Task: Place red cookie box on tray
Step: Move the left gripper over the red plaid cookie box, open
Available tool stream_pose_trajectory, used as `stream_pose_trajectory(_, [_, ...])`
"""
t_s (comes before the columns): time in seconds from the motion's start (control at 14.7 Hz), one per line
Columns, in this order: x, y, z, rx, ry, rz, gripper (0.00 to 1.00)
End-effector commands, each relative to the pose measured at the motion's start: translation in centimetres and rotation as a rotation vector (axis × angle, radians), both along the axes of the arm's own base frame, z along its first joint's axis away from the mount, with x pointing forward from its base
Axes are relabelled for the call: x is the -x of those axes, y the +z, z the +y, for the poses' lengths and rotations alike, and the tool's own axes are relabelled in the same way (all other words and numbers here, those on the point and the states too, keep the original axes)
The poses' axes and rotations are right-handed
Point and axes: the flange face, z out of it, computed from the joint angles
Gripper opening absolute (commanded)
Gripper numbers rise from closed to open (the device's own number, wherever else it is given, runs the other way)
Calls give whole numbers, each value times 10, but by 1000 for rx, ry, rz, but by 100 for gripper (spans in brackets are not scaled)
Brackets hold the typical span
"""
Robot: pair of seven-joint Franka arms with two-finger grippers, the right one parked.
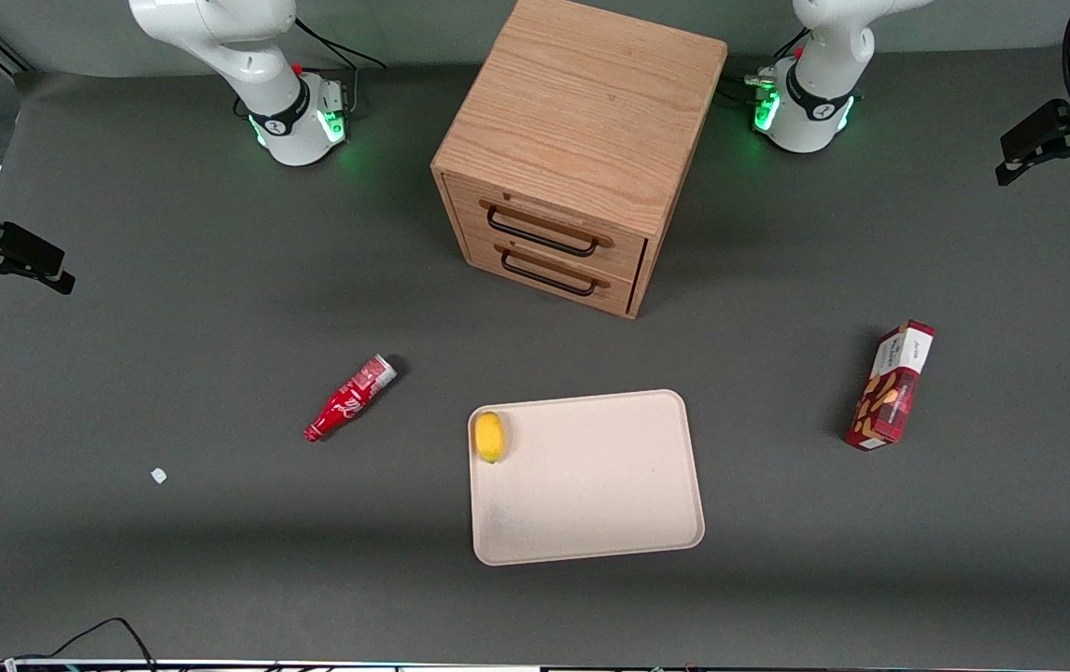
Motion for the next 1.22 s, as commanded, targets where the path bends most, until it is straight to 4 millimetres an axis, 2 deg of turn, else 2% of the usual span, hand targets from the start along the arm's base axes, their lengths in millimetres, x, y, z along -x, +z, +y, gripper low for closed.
stream_pose_trajectory(0.0, [-1,5,-2,-6,-17,2,100])
stream_pose_trajectory(0.14, [-5,-1,0,-4,-19,8,100])
stream_pose_trajectory(0.27, [-17,-19,3,2,-28,36,100])
stream_pose_trajectory(0.82, [-82,-141,32,-42,-198,70,100])
stream_pose_trajectory(0.88, [-89,-162,37,-35,-234,67,100])
stream_pose_trajectory(1.02, [-96,-204,46,-27,-293,39,100])
stream_pose_trajectory(1.16, [-96,-242,45,-37,-306,8,100])
